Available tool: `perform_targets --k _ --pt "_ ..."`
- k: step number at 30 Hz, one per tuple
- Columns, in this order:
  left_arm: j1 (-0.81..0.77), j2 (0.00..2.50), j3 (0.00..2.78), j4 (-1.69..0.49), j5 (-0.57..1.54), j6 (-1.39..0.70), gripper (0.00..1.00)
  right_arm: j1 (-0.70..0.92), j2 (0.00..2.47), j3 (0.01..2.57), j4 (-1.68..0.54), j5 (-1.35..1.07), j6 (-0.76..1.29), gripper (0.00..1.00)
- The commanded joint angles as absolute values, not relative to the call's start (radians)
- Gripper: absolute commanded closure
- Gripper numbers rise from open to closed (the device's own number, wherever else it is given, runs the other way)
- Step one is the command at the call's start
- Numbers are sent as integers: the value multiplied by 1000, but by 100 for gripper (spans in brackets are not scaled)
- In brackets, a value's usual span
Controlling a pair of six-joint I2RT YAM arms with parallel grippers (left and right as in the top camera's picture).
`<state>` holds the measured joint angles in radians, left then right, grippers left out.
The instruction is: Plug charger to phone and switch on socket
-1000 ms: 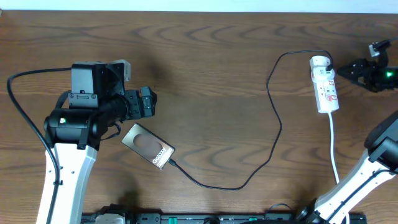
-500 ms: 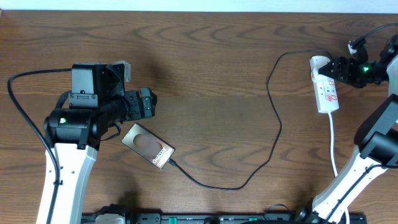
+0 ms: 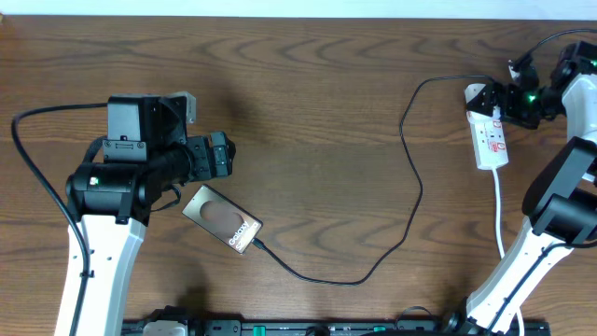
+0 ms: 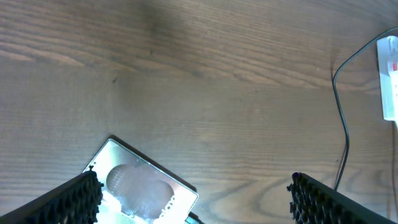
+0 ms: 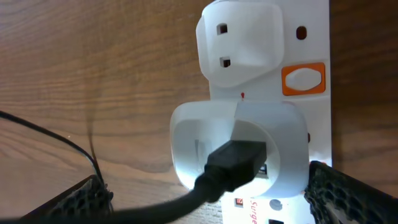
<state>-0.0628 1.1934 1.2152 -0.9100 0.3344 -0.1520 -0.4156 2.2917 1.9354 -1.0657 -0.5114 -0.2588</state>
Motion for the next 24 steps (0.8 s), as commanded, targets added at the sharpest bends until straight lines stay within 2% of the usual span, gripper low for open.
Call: perform_targets --k 1,13,24 --pt "-66 1197 1198 -916 328 -134 6 -392 2278 1925 -1061 -498 -232 1" --pt "-66 1197 1198 -916 328 -134 5 -391 2278 1884 -1028 -496 -212 1" --pt "-66 1197 1198 -915 329 -134 5 -361 2278 1687 -889 -531 -166 1"
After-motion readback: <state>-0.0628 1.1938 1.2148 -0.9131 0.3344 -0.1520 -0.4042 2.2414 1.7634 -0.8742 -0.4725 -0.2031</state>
